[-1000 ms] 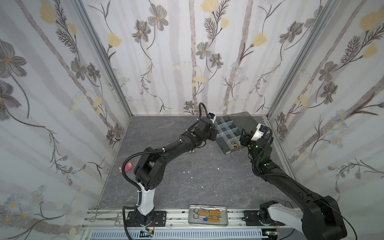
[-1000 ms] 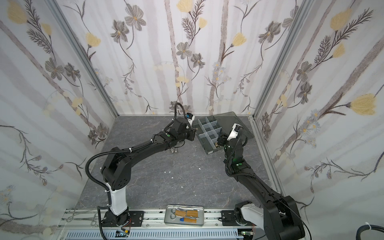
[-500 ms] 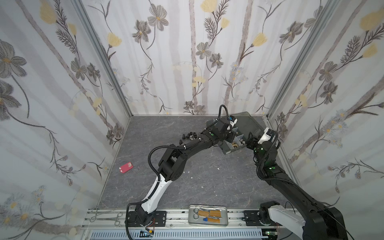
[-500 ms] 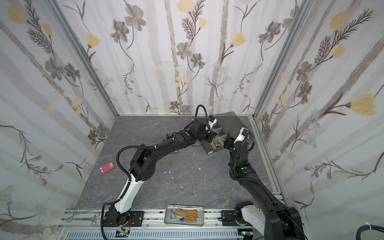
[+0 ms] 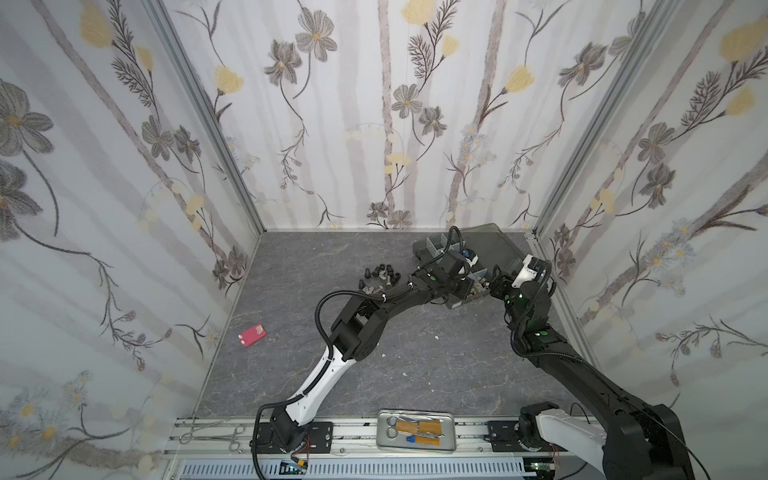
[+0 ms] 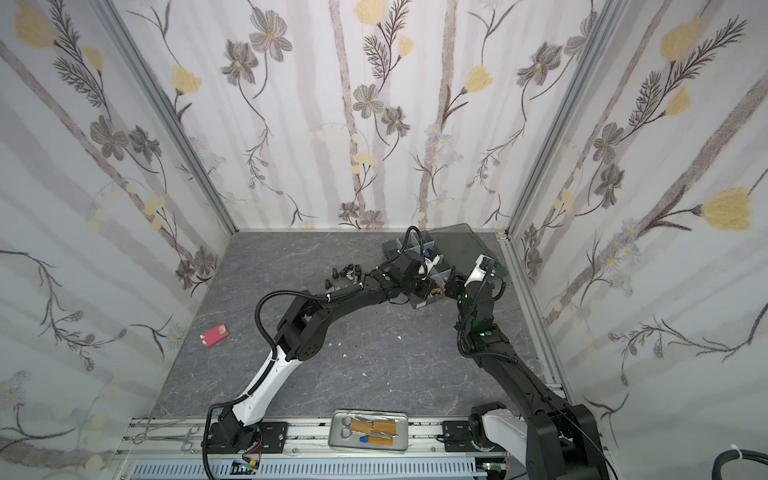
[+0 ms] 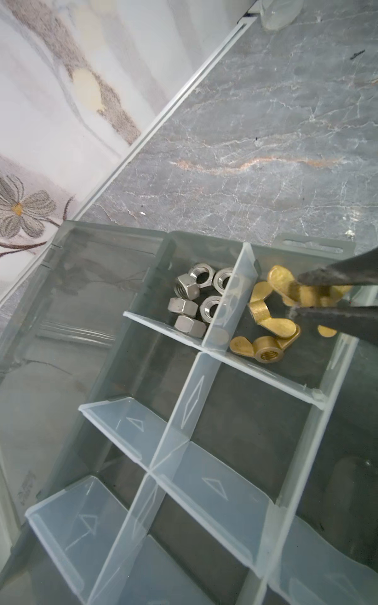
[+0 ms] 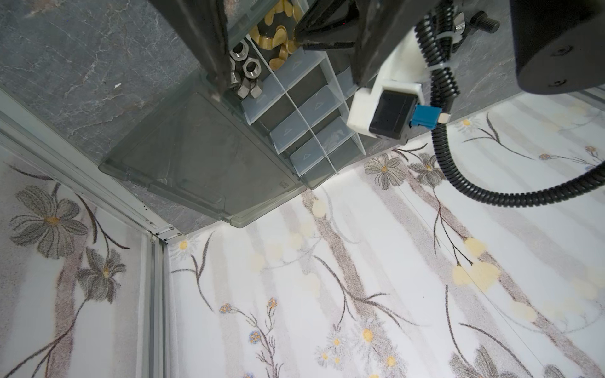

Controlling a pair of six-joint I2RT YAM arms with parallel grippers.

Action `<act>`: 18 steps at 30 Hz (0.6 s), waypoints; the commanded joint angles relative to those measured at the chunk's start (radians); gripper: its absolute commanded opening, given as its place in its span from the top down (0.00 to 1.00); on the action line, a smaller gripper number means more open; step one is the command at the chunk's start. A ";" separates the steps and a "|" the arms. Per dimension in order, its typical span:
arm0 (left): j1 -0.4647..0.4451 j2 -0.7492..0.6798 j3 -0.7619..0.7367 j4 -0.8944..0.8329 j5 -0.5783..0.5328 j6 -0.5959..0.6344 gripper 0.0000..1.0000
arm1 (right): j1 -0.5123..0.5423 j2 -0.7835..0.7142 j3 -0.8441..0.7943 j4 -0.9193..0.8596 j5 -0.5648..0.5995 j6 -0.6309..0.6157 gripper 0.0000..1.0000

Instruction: Sort the screws and nuts into containers

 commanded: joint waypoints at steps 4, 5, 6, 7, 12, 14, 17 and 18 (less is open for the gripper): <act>0.000 0.000 0.043 -0.020 -0.035 0.020 0.64 | 0.000 0.007 0.011 0.038 -0.018 0.004 0.41; 0.000 -0.004 0.054 -0.033 -0.044 0.022 0.62 | 0.000 0.007 0.013 0.036 -0.020 0.004 0.41; 0.000 -0.014 0.067 -0.053 -0.064 0.020 0.60 | 0.000 0.012 0.015 0.036 -0.025 0.003 0.41; 0.001 -0.027 0.076 -0.067 -0.080 0.020 0.57 | 0.000 0.017 0.019 0.035 -0.034 0.002 0.41; 0.017 -0.201 -0.044 -0.024 -0.144 0.013 0.55 | 0.000 0.064 0.045 0.045 -0.137 -0.016 0.40; 0.041 -0.347 -0.249 0.144 -0.146 -0.005 0.53 | 0.000 0.095 0.062 0.063 -0.229 -0.026 0.40; 0.100 -0.560 -0.596 0.430 -0.169 -0.040 0.46 | 0.008 0.155 0.101 0.079 -0.389 -0.045 0.39; 0.125 -0.622 -0.697 0.507 -0.189 -0.050 0.45 | 0.014 0.176 0.112 0.084 -0.417 -0.049 0.39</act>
